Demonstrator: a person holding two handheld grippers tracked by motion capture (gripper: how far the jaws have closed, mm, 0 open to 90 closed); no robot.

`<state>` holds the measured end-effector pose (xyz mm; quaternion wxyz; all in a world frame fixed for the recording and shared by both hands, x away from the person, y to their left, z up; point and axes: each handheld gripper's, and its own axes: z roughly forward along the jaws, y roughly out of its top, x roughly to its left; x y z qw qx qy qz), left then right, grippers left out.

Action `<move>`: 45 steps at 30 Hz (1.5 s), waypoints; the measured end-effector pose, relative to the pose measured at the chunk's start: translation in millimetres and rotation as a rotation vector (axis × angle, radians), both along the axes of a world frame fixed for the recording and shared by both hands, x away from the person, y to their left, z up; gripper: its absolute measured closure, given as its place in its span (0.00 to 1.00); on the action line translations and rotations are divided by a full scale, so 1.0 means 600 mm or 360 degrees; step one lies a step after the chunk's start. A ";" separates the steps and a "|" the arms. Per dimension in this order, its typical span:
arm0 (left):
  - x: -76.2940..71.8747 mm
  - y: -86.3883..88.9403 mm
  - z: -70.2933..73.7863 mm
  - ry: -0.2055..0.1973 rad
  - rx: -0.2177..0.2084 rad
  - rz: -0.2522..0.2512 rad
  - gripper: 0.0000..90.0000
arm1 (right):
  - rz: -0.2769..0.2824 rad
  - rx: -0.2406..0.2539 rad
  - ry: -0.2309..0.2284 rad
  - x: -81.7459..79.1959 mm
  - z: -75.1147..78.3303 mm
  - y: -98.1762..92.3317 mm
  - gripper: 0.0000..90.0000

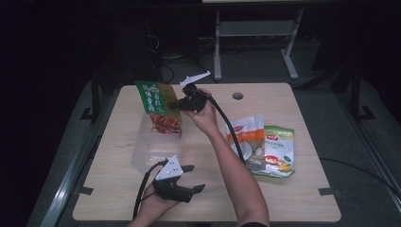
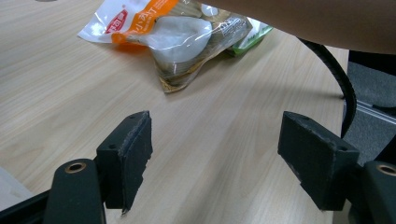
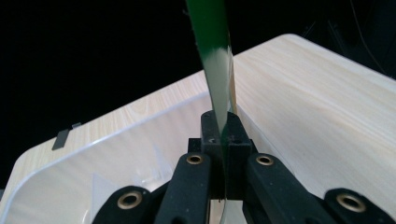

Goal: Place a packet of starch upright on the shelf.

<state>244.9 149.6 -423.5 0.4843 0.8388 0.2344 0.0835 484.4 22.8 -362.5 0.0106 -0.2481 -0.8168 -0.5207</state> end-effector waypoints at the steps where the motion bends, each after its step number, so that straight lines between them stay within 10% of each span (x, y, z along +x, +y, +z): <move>1: 0.001 0.001 0.000 -0.0003 -0.0001 0.0003 0.29 | 0.0005 -0.0008 0.0010 0.002 -0.003 0.000 1.00; 5: 0.001 0.002 0.001 -0.0006 -0.0005 0.0012 0.29 | -0.0020 -0.0016 0.0009 0.004 -0.003 -0.003 0.99; 17: -0.001 -0.003 -0.001 -0.0006 0.0007 -0.0002 0.29 | -0.0104 -0.0077 0.0074 0.001 0.010 -0.036 0.53; 45: 0.000 -0.012 -0.007 0.0012 0.0018 -0.0019 0.29 | -0.0165 -0.0189 0.0165 -0.064 0.010 -0.187 0.48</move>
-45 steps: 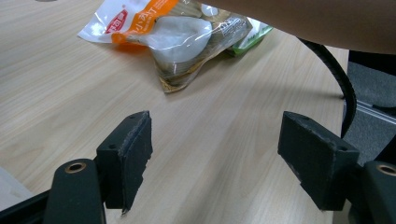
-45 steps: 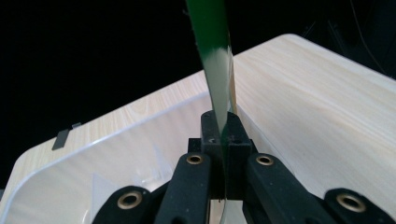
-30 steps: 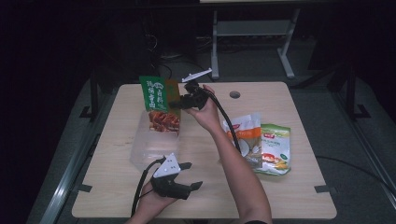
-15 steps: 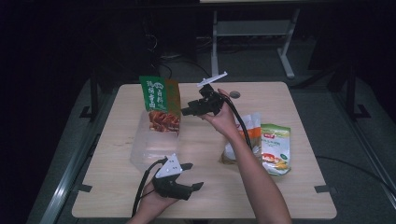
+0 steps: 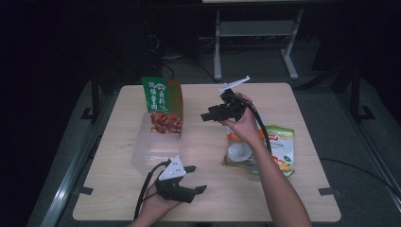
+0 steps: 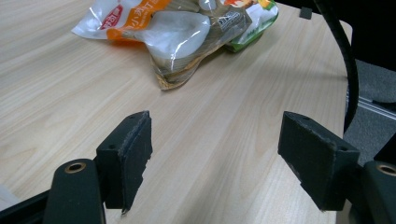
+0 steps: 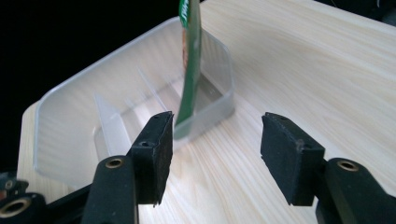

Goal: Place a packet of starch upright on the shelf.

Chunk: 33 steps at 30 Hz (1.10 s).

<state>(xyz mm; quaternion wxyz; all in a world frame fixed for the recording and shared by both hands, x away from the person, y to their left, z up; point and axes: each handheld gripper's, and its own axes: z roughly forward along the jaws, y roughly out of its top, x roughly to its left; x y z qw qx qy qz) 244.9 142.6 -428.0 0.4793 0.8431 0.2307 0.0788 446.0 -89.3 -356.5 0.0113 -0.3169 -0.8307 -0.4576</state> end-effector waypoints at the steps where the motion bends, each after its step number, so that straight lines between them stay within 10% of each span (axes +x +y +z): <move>1: -0.001 -0.001 0.000 -0.0006 0.0018 -0.0010 0.29 | -0.0024 -0.0007 -0.0019 -0.006 0.001 -0.013 0.49; 33: -0.003 -0.006 -0.002 -0.0010 0.0028 -0.0028 0.29 | -0.0383 -0.0211 0.0194 -0.067 -0.035 -0.204 0.47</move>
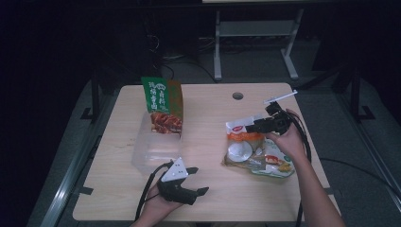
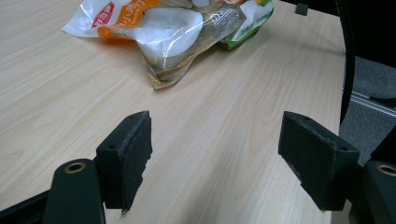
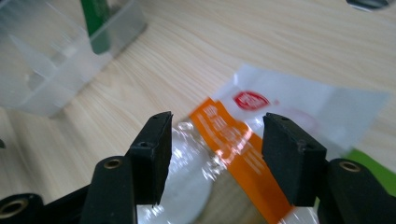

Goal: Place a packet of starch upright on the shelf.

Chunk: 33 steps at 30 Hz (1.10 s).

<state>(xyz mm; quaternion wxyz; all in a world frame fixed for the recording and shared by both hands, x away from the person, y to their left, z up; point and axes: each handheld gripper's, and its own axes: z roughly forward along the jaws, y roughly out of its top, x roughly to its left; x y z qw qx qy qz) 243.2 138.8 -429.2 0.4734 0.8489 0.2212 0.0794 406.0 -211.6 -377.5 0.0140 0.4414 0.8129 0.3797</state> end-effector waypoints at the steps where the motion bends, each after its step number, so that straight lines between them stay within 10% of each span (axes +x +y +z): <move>1: 0.000 0.000 0.000 -0.0002 -0.0002 -0.0001 0.29 | -0.0026 -0.0039 0.0026 -0.001 -0.003 -0.009 0.47; 14: 0.001 0.000 -0.001 0.0009 -0.0001 0.0000 0.29 | -0.0185 -0.0073 0.0108 -0.002 -0.031 -0.060 0.50; 33: 0.003 0.004 0.000 0.0013 -0.0012 0.0010 0.29 | -0.0162 -0.0114 0.0243 0.025 -0.071 -0.029 0.75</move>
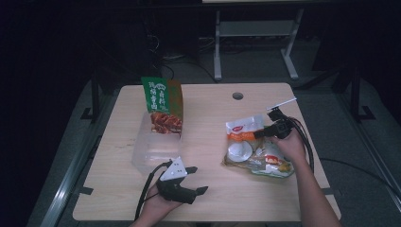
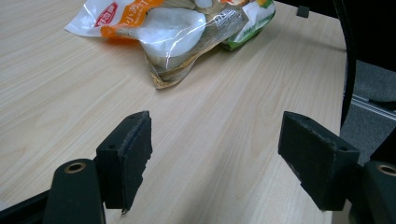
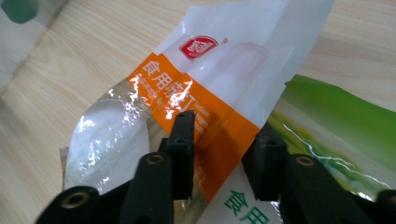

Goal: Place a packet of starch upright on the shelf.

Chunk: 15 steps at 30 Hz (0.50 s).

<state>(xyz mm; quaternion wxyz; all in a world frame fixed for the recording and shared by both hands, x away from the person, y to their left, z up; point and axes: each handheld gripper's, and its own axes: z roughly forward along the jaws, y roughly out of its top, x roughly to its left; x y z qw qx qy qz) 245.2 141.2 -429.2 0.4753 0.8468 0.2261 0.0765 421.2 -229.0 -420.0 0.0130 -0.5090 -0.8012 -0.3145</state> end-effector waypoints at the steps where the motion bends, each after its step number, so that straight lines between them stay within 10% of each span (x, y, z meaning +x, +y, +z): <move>1: 0.000 0.000 0.000 0.0000 0.0000 0.0001 0.29 | -0.0001 0.0007 -0.0004 0.000 0.001 0.001 0.81; 4: 0.001 0.001 0.000 0.0001 0.0000 0.0002 0.29 | 0.0032 0.0076 -0.0001 -0.002 0.007 0.001 0.99; 15: 0.004 0.001 -0.002 0.0011 -0.0010 0.0013 0.29 | 0.0123 0.0167 -0.0159 -0.036 0.042 0.015 1.00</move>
